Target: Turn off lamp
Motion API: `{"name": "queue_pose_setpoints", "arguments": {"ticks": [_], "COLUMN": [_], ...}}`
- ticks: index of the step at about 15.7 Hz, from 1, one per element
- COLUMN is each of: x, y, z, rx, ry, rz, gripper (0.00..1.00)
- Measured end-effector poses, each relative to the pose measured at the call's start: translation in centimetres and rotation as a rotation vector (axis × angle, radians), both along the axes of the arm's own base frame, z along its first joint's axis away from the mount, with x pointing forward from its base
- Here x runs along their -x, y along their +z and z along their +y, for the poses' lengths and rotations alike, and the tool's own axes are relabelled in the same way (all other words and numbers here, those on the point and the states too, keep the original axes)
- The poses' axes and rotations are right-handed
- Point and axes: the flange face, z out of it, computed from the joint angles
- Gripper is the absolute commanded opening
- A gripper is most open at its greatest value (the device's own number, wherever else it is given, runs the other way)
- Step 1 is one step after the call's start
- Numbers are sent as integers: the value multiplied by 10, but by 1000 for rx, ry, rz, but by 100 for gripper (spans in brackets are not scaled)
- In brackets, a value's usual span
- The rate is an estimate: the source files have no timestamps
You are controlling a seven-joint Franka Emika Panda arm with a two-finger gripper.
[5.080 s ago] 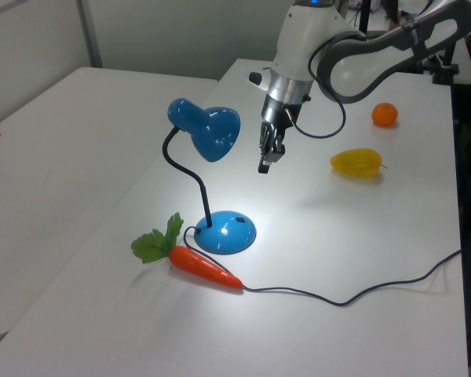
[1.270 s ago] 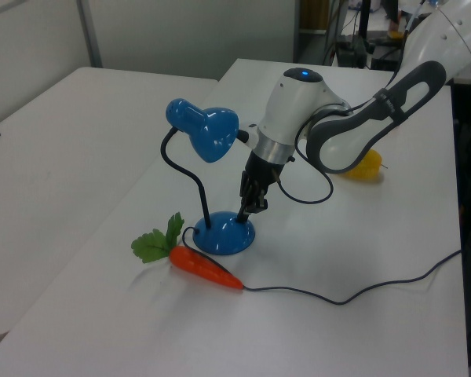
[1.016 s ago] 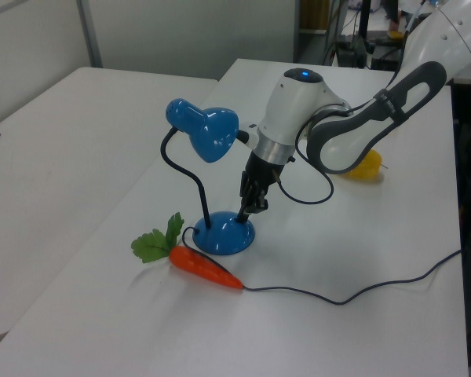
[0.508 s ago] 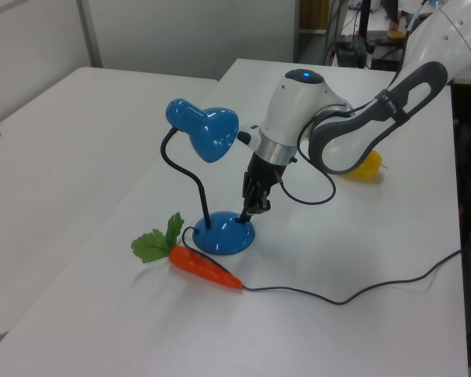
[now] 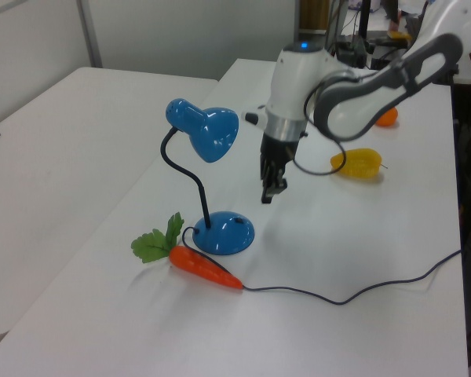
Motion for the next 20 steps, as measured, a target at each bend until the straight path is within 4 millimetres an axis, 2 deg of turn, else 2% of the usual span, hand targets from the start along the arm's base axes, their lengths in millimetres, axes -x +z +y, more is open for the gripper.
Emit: {"name": "queue_pose_setpoints", "arguments": {"ticks": [2, 3, 4, 7, 11, 17, 20], "x": [8, 12, 16, 28, 40, 64, 70], "y": [23, 35, 45, 72, 113, 174, 203], "z": [-8, -12, -16, -27, -52, -80, -105], "rx": [14, 20, 25, 38, 38, 20, 30], "ry": [-5, -8, -11, -20, -78, -355, -454], "rz": [36, 51, 65, 99, 116, 154, 198], "gripper": [57, 85, 100, 100, 100, 100, 100]}}
